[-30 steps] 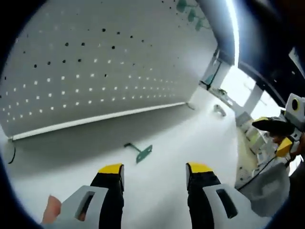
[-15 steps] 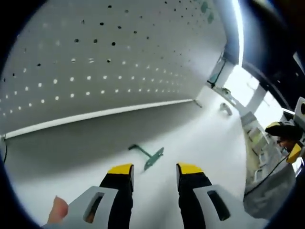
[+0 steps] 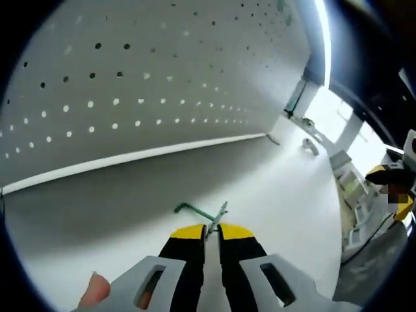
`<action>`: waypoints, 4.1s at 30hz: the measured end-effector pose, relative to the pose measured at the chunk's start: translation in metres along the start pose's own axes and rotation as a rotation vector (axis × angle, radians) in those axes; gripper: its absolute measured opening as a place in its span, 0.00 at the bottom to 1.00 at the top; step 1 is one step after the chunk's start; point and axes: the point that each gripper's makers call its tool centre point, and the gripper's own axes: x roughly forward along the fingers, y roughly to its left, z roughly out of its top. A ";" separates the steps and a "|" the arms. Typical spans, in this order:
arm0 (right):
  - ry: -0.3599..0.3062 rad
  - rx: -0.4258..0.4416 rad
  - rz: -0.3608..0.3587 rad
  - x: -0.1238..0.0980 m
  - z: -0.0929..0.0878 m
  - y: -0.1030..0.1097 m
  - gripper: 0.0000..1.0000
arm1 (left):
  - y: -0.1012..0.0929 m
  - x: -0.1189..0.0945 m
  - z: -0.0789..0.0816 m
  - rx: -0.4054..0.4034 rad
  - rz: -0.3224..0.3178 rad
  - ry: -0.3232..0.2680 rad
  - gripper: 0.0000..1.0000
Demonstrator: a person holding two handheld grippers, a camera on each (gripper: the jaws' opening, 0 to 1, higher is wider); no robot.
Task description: Insert the hook assembly into the mounting plate slot until the hook locks in place.
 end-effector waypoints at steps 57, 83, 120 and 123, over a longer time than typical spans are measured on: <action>-0.035 -0.033 0.056 -0.023 0.019 0.046 0.55 | -0.067 -0.172 0.006 0.284 -0.076 0.070 0.02; 0.116 0.179 0.565 0.008 0.074 0.154 0.39 | -0.151 -0.236 -0.016 0.491 -0.251 0.119 0.02; 0.324 0.611 0.853 0.034 0.080 0.227 0.00 | -0.125 -0.265 -0.015 0.527 -0.393 0.043 0.06; 0.244 0.581 0.796 0.039 0.085 0.223 0.00 | -0.116 -0.262 -0.012 0.396 -0.373 0.035 0.09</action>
